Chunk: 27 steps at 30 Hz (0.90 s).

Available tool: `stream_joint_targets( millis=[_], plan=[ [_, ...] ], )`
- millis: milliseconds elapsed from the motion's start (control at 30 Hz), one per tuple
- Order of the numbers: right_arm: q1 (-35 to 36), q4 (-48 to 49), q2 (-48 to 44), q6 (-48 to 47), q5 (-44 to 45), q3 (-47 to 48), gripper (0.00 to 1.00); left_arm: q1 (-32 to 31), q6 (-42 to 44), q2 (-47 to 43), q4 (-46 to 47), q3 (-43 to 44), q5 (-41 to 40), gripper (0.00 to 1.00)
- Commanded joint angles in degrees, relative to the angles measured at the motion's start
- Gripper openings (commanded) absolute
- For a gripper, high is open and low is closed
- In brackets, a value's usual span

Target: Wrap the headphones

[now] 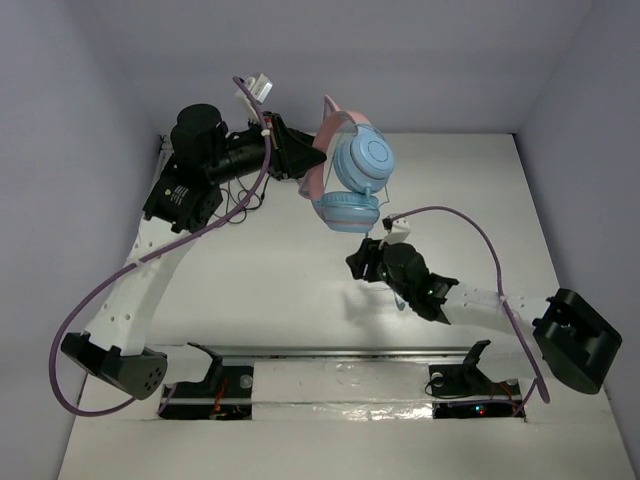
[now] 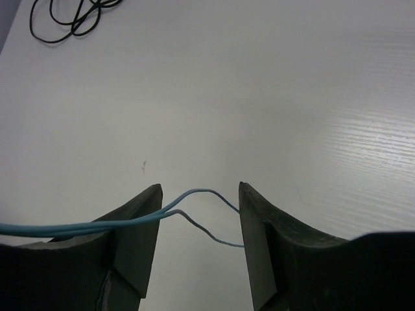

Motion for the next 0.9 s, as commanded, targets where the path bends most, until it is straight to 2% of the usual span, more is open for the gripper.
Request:
stream_joint_targets(
  millis=[0, 100, 133, 167, 233, 333, 600, 700, 800, 867],
  plan=[
    [-0.28, 8.02, 1.70, -1.11, 0.53, 2.19, 0.56, 0.16, -1.96, -1.05, 3.65, 4.01, 1.19, 0.00],
    [-0.28, 11.53, 3.99, -1.37, -0.96, 1.23, 0.46, 0.16, -2.22, -0.96, 3.91, 4.01, 1.62, 0.00],
    [-0.28, 12.15, 4.95, -1.03, -1.32, 1.14, 0.32, 0.16, -2.22, -1.13, 4.09, 3.93, 1.36, 0.00],
    [-0.28, 11.89, 5.31, -0.85, -1.84, 1.23, 0.24, 0.16, -2.14, -1.14, 4.00, 4.01, 1.01, 0.00],
    [-0.28, 11.19, 5.05, -0.50, -3.34, 1.14, 0.12, 0.16, -1.61, -0.88, 3.22, 4.54, -0.39, 0.00],
    [-0.28, 11.36, 3.12, 1.16, -6.59, -0.26, 0.00, 0.16, -1.52, 0.00, 2.95, 4.89, -3.02, 0.00],
    [1.12, 4.17, -2.07, 3.72, -13.36, -2.64, 0.00, 2.00, -7.13, 5.01, 6.54, 4.64, -13.40, 0.00],
    [2.87, -0.49, -3.47, 3.46, -13.71, -1.68, 0.00, 4.46, -12.06, 5.81, 12.08, 0.16, -14.63, 0.00],
    [4.55, -4.71, -5.49, 3.20, -13.62, -0.97, 0.00, 6.92, -15.47, 5.98, 15.23, -3.71, -19.55, 0.00],
    [6.56, -7.79, -5.76, 3.02, -13.98, 0.08, 0.00, 8.77, -20.13, 5.81, 22.06, -8.61, -16.69, 0.00]
  ],
)
